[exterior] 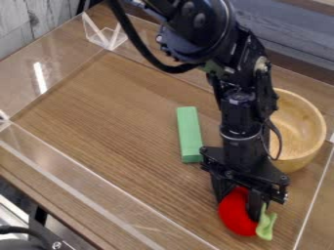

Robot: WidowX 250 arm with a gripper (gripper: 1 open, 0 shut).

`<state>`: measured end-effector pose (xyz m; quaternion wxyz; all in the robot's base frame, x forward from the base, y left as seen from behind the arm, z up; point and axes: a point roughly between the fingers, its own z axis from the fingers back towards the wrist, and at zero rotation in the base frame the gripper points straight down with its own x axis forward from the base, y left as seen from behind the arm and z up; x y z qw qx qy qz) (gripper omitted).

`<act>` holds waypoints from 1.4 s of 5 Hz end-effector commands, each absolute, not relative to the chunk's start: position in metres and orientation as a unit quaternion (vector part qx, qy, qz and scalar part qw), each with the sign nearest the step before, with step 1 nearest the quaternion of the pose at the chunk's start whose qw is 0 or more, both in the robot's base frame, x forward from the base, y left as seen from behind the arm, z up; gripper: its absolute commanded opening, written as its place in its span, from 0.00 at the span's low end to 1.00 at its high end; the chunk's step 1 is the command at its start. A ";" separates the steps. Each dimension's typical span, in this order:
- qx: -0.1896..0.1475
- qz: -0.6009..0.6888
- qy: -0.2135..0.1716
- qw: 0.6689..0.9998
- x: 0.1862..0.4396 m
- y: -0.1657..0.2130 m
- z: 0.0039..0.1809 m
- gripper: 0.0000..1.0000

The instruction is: Move the red object to the left side of the table

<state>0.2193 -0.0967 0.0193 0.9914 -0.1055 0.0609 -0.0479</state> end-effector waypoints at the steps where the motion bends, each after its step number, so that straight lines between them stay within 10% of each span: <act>1: -0.118 -0.034 0.043 0.992 0.224 -0.096 0.035 0.00; 7: -0.160 0.035 0.043 0.986 0.226 -0.087 0.066 0.00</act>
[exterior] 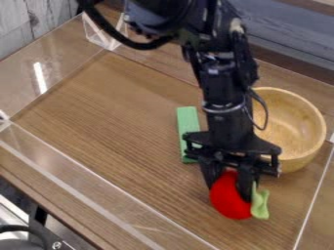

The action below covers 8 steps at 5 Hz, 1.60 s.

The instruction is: Move the red object to the left side of the table

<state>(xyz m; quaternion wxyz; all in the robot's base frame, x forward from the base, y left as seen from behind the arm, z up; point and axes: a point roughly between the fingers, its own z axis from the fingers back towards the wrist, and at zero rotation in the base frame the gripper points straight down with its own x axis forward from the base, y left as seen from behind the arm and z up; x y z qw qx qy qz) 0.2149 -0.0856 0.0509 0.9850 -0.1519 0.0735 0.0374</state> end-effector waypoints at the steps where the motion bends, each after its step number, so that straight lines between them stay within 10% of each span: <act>1: -0.171 0.047 0.038 0.983 0.229 -0.082 0.077 0.00; 4: -0.194 0.161 -0.028 0.967 0.274 0.028 0.153 0.00; 8: -0.157 0.109 -0.029 0.981 0.259 0.155 0.088 0.00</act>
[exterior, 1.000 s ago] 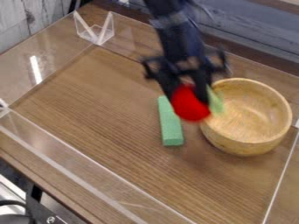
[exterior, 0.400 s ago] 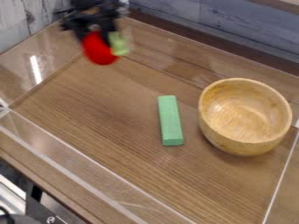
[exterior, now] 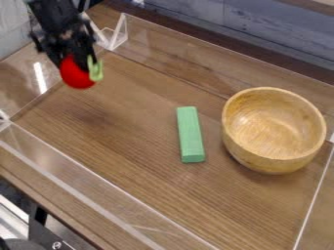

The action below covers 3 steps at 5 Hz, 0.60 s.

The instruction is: Move the red object to the left side of the table

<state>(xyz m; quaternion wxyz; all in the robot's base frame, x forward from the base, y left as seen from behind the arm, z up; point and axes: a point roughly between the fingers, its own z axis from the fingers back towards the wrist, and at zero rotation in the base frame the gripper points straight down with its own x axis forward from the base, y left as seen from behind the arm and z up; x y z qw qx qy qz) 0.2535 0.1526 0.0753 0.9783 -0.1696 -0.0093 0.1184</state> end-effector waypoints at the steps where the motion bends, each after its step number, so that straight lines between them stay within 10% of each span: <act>1: -0.155 0.097 -0.022 0.983 0.270 0.147 0.076 0.00; 3: -0.139 0.105 -0.012 0.985 0.285 0.137 0.065 0.00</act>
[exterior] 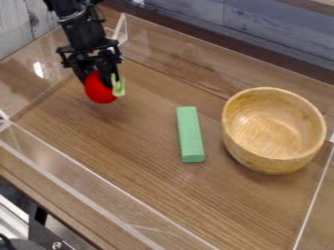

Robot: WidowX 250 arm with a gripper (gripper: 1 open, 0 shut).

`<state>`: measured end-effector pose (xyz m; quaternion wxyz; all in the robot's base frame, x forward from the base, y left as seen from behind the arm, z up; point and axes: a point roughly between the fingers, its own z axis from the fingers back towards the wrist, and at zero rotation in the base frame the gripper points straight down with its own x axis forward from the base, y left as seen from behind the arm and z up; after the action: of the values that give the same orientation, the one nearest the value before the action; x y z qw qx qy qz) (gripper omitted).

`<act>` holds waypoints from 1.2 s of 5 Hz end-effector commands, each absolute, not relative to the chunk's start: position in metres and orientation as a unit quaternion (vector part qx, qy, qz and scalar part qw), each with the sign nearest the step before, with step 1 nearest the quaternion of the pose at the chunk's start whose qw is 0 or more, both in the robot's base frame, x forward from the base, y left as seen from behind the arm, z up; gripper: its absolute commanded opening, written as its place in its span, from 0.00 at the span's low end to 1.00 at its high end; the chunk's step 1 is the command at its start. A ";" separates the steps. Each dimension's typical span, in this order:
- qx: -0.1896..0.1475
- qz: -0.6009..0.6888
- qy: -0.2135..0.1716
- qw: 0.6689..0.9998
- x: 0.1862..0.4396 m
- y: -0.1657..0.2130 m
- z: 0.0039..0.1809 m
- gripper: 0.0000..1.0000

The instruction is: Move the red object to the left side of the table

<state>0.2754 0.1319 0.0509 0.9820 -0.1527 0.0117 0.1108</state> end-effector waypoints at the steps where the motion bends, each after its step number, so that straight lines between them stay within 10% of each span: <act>1: -0.134 0.109 -0.007 0.985 0.289 0.136 0.062 0.00; 6: -0.128 0.128 0.016 0.983 0.300 0.138 0.054 0.00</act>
<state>0.2896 0.1351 0.0376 0.9795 -0.1411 0.0416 0.1375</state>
